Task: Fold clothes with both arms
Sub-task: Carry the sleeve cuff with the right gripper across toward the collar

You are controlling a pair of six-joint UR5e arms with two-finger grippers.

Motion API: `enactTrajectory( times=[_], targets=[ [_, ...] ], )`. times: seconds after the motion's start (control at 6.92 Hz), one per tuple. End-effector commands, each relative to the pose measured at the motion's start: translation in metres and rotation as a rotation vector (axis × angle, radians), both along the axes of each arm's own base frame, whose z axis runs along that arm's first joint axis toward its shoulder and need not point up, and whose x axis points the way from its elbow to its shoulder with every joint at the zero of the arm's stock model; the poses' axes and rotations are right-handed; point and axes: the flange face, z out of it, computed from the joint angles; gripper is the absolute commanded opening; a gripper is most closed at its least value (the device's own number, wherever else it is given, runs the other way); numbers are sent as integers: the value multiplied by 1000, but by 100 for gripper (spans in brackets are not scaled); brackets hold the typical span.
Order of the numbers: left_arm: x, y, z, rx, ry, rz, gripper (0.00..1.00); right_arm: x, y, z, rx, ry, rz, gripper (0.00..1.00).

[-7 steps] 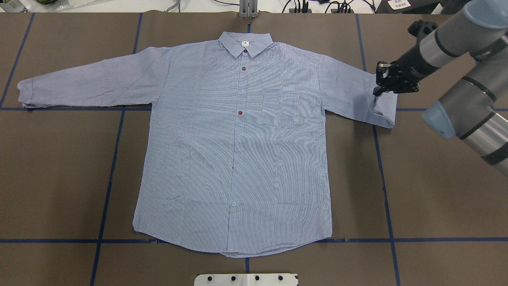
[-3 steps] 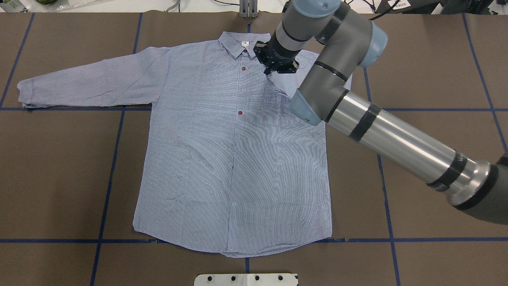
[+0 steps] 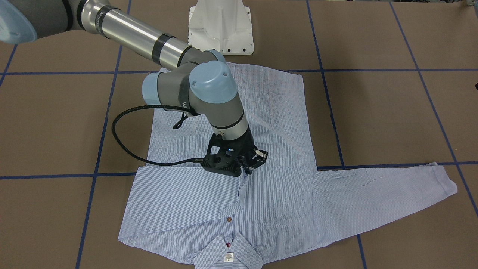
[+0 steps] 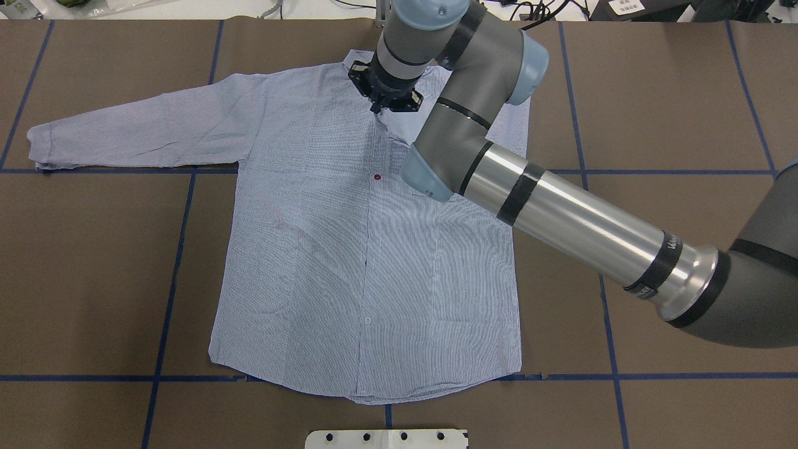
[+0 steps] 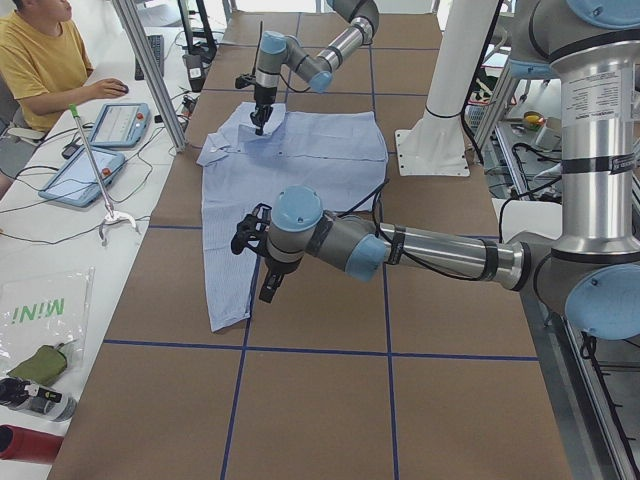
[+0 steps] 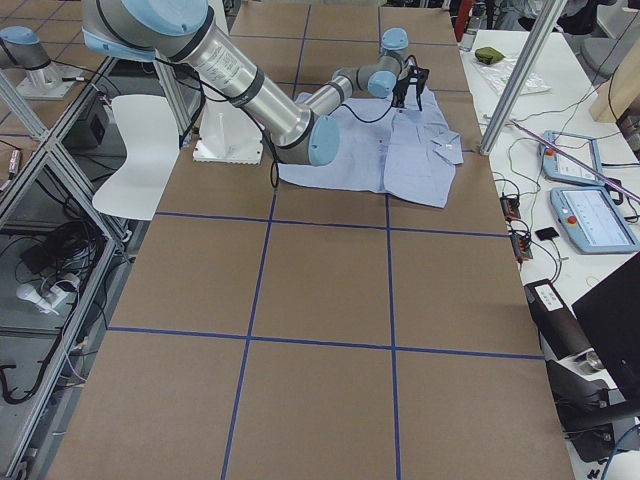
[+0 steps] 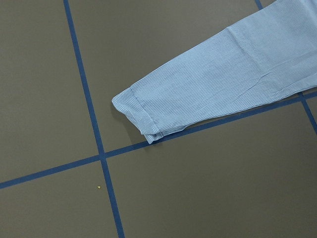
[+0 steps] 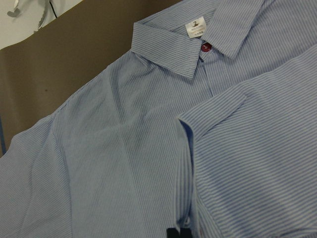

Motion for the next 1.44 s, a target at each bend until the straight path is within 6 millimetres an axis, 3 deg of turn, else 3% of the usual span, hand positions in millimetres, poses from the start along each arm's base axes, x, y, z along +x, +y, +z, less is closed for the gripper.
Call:
enactTrajectory(
  times=[0.0, 0.58, 0.72, 1.01, 1.16, 1.3],
  targets=[
    [0, 0, 0, 1, 0, -1, 100, -24, 12, -22, 11, -22, 23, 0],
    [0, 0, -2, 4, 1, -1, 100, -38, 28, -32, 8, -62, 45, 0],
    [0, 1, -3, 6, 1, -1, 100, -40, 31, -33, 8, -64, 43, 12],
    [0, 1, -5, 12, 2, 1, 100, -50, 40, -33, 27, -54, 66, 99],
    [2, -2, -3, 8, 2, 6, 100, -54, 44, -35, 34, -52, 71, 100],
    [17, -6, -3, 14, 1, 37, 100, -55, 47, -44, 9, -68, 88, 100]
  ],
)
